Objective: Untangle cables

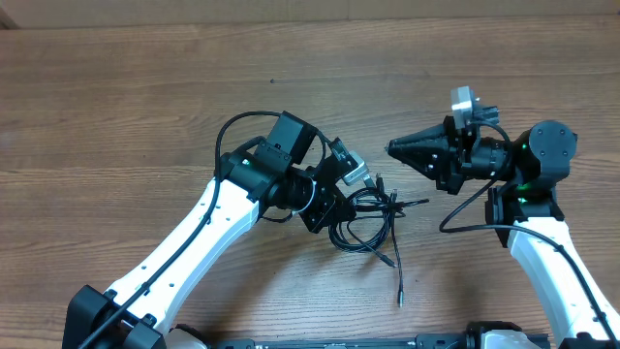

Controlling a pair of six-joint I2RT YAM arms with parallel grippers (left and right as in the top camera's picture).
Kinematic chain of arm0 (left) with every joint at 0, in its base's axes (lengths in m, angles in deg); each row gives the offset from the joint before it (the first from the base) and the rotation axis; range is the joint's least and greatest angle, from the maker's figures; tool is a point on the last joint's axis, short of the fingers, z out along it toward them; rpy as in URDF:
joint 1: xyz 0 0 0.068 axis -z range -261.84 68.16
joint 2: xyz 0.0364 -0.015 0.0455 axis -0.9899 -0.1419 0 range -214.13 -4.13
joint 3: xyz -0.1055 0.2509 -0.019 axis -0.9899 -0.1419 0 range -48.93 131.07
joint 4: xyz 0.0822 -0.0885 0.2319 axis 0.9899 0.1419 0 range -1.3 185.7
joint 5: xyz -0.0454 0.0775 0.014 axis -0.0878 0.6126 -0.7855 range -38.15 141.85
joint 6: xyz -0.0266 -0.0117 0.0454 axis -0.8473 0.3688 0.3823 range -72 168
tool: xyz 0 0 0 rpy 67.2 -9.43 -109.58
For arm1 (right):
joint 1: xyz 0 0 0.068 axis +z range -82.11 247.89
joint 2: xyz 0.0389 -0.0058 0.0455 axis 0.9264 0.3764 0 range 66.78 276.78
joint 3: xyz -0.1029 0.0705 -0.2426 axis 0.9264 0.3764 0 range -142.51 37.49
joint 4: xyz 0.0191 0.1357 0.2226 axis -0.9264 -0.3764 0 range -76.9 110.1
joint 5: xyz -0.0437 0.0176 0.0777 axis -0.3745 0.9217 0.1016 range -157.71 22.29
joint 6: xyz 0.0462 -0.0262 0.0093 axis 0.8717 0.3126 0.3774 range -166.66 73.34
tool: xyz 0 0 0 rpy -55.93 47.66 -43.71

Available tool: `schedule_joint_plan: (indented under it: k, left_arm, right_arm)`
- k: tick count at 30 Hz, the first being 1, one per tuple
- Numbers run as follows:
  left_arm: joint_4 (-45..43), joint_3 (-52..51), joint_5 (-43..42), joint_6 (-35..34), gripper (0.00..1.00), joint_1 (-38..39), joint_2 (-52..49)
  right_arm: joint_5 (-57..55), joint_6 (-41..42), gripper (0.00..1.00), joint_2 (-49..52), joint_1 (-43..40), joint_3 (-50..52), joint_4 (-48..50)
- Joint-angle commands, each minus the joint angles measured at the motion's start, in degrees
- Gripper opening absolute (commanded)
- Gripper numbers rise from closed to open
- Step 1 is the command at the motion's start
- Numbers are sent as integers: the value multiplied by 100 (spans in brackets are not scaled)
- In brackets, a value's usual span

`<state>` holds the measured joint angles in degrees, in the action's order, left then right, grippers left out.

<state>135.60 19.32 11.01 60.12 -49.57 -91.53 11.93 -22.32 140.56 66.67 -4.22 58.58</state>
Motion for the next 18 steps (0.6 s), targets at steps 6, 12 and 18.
schedule_joint_plan:
  k: [6, 12, 18]
  left_arm:
    - [-11, 37, -133, -17, 4, 39, 50]
    - [-61, 37, -306, -17, 4, 39, 50]
    - [-138, 37, -426, -24, 4, 39, 50]
  right_arm:
    - [-24, 72, 21, -7, -903, -70, -407]
    - [-52, -730, 35, 42, -1683, -70, -2046]
    - [-46, -1825, 35, 151, -1766, -68, -3995]
